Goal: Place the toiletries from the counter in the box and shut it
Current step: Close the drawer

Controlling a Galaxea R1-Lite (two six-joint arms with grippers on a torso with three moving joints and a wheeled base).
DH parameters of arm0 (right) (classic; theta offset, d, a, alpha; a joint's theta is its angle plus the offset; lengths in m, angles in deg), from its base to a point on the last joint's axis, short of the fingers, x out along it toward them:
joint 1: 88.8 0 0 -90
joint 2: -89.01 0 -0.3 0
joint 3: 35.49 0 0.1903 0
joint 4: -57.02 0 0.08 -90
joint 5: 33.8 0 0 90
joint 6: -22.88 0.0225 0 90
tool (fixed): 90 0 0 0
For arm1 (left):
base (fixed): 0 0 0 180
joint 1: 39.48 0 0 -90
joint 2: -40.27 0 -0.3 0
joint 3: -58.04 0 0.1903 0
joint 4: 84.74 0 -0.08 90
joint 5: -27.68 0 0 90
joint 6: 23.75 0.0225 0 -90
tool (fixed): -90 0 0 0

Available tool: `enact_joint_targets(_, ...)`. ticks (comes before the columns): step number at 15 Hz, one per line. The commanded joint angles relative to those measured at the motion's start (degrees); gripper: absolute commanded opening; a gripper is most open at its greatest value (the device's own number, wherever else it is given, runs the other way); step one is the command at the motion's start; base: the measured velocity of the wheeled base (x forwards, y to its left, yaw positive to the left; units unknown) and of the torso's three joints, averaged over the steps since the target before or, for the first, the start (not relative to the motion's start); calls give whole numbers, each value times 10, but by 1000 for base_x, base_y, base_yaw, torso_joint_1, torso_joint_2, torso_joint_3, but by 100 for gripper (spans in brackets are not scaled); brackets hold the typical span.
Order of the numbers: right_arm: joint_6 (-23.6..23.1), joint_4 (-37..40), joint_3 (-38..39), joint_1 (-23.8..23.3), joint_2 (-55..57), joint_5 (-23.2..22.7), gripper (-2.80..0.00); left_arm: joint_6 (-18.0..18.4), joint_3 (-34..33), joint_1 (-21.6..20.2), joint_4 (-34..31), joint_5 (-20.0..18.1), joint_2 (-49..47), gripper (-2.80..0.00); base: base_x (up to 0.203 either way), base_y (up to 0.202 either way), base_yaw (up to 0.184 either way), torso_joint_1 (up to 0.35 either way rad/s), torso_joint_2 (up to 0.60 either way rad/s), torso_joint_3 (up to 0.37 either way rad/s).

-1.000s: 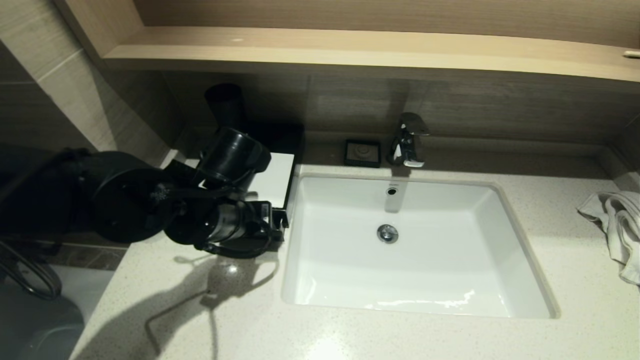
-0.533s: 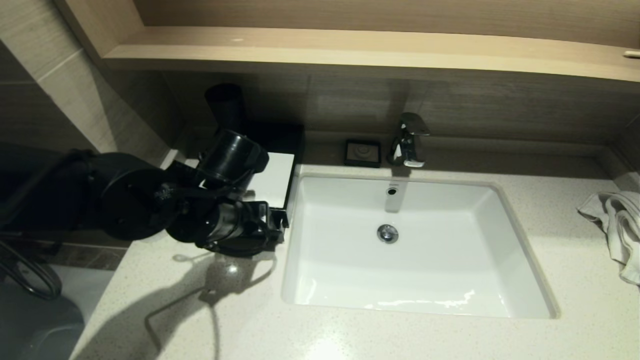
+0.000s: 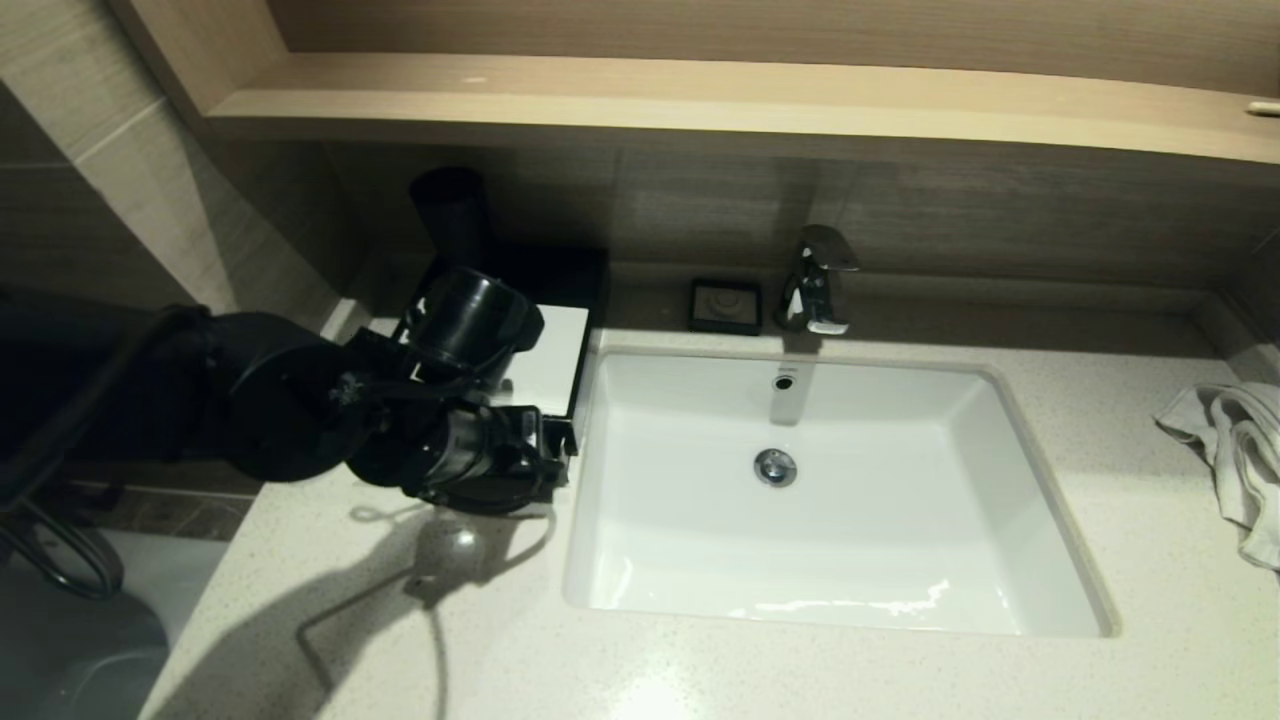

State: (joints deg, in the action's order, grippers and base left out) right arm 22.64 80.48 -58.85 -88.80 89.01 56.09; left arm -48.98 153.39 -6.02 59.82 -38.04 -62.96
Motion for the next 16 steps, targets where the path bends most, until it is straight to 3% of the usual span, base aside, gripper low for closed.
enact_joint_targets(1, 0, 0, 0, 0, 0, 0, -280, -1, -1, -2, 6, 2, -7, -280, 0, 0, 0, 0, 0, 0)
enact_joint_targets(12, 0, 0, 0, 0, 0, 0, -280, 0, 0, -7, 47, 3, -22, -280, 0, 0, 0, 0, 0, 0)
enact_joint_targets(16, 0, 0, 0, 0, 0, 0, -280, 2, 0, -8, 53, 29, -29, -280, 0, 0, 0, 0, 0, 0)
